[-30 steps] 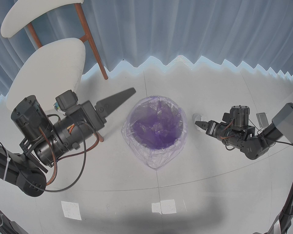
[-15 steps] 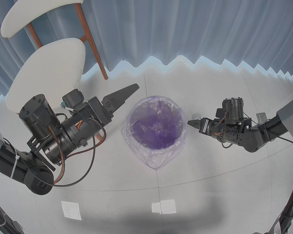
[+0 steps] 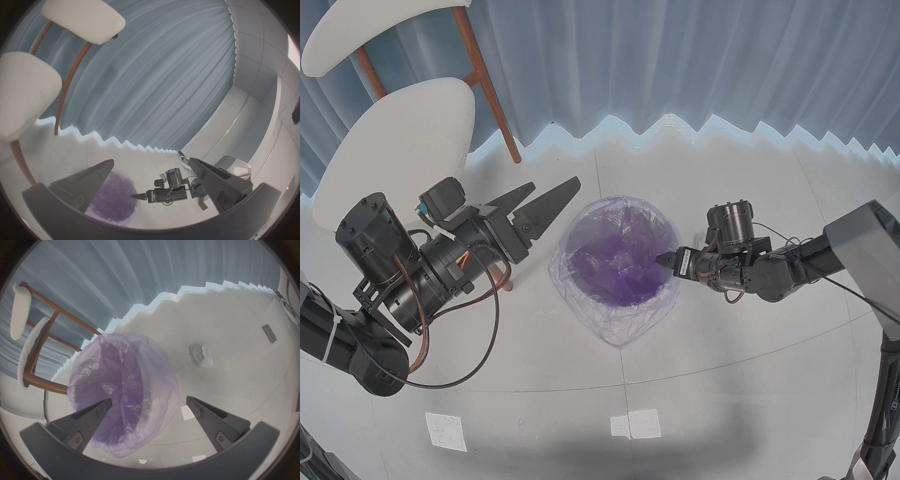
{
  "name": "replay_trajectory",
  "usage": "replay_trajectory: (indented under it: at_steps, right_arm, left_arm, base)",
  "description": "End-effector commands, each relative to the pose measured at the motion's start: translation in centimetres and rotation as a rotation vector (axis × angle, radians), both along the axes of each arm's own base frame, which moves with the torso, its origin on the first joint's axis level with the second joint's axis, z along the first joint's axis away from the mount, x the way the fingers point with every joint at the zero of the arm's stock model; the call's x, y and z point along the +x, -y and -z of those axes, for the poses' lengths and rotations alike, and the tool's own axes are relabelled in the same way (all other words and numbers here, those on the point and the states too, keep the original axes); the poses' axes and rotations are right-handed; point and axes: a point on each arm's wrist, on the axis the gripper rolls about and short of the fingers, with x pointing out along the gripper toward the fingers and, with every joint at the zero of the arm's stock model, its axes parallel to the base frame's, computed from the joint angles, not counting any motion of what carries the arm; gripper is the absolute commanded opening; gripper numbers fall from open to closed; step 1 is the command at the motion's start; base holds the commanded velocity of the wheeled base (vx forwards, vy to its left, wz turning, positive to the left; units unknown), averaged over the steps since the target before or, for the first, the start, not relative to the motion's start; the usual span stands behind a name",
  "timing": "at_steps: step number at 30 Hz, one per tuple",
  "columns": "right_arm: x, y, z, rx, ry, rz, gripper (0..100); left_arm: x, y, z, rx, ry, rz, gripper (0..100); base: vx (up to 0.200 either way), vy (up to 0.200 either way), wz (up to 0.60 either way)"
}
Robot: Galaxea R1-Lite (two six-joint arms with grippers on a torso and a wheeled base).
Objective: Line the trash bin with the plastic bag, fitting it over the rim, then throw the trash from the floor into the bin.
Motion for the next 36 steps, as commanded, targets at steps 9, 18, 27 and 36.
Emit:
replay_trajectory:
  at_steps: [9, 18, 27, 36]
  right_arm:
    - [2.0, -3.7, 5.1, -0.059, -0.058, -0.008, 100]
    - [2.1, -3.5, 4.4, -0.058, -0.039, 0.008, 0]
    - [1.3, -0.2, 1.9, -0.205, 0.016, -0.183, 0]
    - [1.7, 2.8, 1.7, -0.316, 0.198, -0.489, 0]
  left_arm:
    - [1.2, 0.2, -1.0, 0.010, 0.000, -0.115, 100]
    - [1.0, -0.1, -1.3, 0.007, 0.011, -0.124, 100]
    - [1.0, -0.2, -1.2, 0.010, 0.009, -0.124, 100]
    - [0.8, -0.2, -0.3, 0.032, -0.015, -0.103, 100]
  base:
    - [0.000, 0.000, 0.00]
    - [0.000, 0.000, 0.00]
    - [0.000, 0.000, 0.00]
    - [0.000, 0.000, 0.00]
